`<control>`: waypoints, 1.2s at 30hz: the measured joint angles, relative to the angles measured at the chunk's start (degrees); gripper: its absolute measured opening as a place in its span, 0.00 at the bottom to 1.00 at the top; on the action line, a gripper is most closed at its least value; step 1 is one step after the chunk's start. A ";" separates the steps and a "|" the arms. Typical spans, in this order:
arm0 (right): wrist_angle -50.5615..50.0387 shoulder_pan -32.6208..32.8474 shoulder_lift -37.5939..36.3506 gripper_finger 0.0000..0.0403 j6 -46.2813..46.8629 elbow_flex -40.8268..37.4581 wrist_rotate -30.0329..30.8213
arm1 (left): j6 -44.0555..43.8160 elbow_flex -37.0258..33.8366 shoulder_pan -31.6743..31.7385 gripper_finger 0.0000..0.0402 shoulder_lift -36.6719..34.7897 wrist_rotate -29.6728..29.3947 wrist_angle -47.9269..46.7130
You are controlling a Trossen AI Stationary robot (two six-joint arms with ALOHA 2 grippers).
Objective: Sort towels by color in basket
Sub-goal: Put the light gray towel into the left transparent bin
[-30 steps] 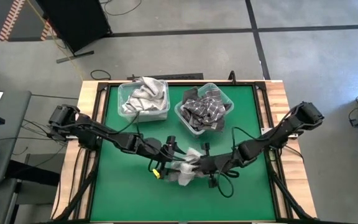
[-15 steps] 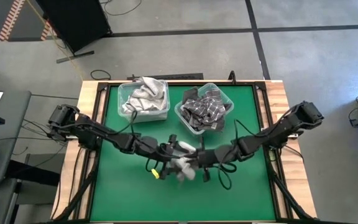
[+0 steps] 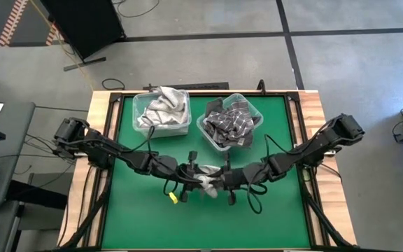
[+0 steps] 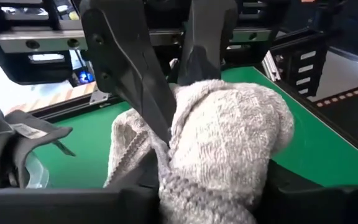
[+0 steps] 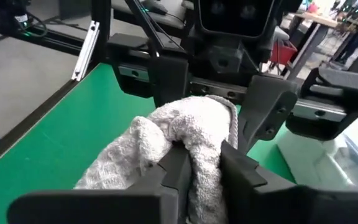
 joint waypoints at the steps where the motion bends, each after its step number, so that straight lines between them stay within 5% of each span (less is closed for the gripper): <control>1: -0.01 0.27 0.00 0.23 -0.40 0.00 0.33 | 0.17 0.01 0.00 0.30 0.00 -0.01 -0.19; 8: -2.68 1.98 -0.33 0.50 -1.81 0.11 5.96 | 2.77 0.04 -0.51 0.22 -0.75 -1.98 -2.38; 15: -6.59 4.11 -2.75 0.74 -2.07 0.15 15.98 | 5.69 0.03 -0.81 0.21 -8.88 -12.49 -11.05; 27: -12.84 6.82 -6.75 0.77 0.29 0.13 22.76 | 12.70 0.07 4.36 0.21 -26.50 -41.63 -26.06; 36: -17.10 7.17 -6.62 0.77 7.41 0.05 22.76 | 7.24 0.07 20.99 0.21 -29.39 -43.59 -32.88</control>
